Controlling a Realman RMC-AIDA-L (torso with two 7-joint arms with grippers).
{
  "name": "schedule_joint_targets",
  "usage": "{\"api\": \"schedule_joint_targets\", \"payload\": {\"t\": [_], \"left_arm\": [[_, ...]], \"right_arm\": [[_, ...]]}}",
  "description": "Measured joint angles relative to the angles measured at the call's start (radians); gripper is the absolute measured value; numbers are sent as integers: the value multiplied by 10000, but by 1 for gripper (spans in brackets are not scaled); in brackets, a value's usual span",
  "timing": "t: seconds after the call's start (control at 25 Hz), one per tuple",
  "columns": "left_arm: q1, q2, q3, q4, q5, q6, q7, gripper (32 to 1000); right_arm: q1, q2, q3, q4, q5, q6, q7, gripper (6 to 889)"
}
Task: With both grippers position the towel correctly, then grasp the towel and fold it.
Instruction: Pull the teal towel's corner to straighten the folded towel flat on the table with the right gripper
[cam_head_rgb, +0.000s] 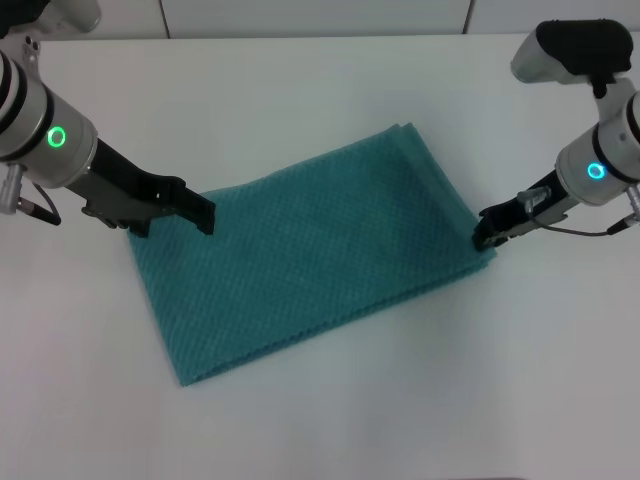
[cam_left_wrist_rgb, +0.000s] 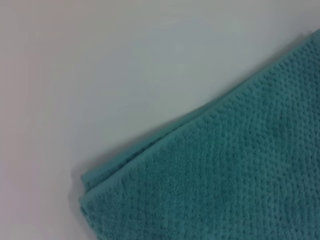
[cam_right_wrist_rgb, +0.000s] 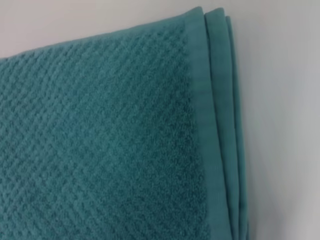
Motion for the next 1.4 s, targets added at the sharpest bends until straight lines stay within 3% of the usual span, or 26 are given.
{"api": "schedule_joint_targets", "payload": {"t": [0.12, 0.52, 1.04, 1.4], "left_arm": [[5, 0, 0, 0, 1, 3, 13, 854], [30, 12, 0, 1, 1, 2, 30, 849], [110, 32, -14, 5, 1, 2, 44, 842], [180, 30, -70, 4, 1, 2, 99, 837]], "right_arm": [[-57, -5, 16, -57, 6, -50, -31, 202], [-104, -44, 41, -27, 386, -93, -248, 58], [-114, 86, 41, -117, 512, 530, -283, 48], [-541, 411, 12, -1147, 523, 1616, -258, 40]]}}
